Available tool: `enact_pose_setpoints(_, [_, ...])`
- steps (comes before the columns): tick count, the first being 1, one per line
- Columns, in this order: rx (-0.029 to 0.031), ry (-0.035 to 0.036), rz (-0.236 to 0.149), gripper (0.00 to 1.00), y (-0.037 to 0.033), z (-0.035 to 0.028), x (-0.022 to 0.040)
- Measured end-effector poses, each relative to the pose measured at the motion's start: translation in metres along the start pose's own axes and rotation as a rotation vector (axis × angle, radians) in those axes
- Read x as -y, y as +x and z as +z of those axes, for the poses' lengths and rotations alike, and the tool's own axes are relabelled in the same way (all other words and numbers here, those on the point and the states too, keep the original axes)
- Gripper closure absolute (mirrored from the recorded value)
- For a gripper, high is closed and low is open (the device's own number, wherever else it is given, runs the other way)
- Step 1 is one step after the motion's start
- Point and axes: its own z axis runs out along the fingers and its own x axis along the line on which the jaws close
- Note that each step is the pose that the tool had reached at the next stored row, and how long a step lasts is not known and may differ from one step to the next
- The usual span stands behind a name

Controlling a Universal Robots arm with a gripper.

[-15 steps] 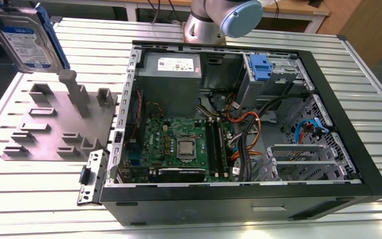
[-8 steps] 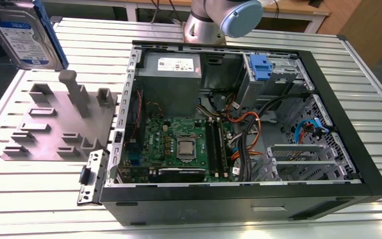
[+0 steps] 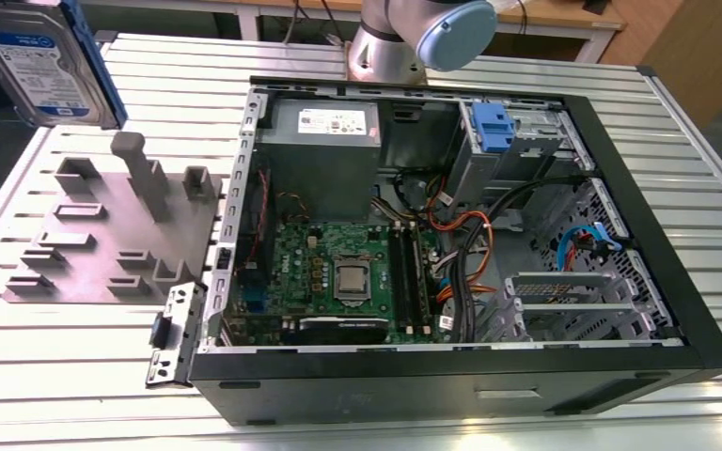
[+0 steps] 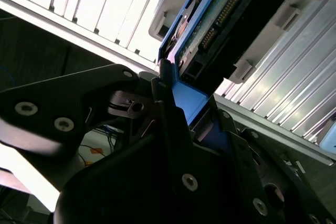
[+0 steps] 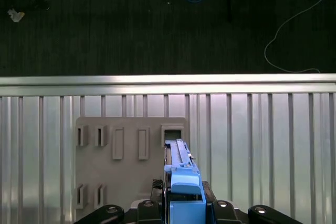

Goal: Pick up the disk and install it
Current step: 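Pick up the disk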

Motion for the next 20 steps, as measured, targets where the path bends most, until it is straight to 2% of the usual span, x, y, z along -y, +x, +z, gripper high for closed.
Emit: enact_pose_setpoints(20, [-0.0011,0.0,0.0,0.64,0.0,-0.0035,0.0001])
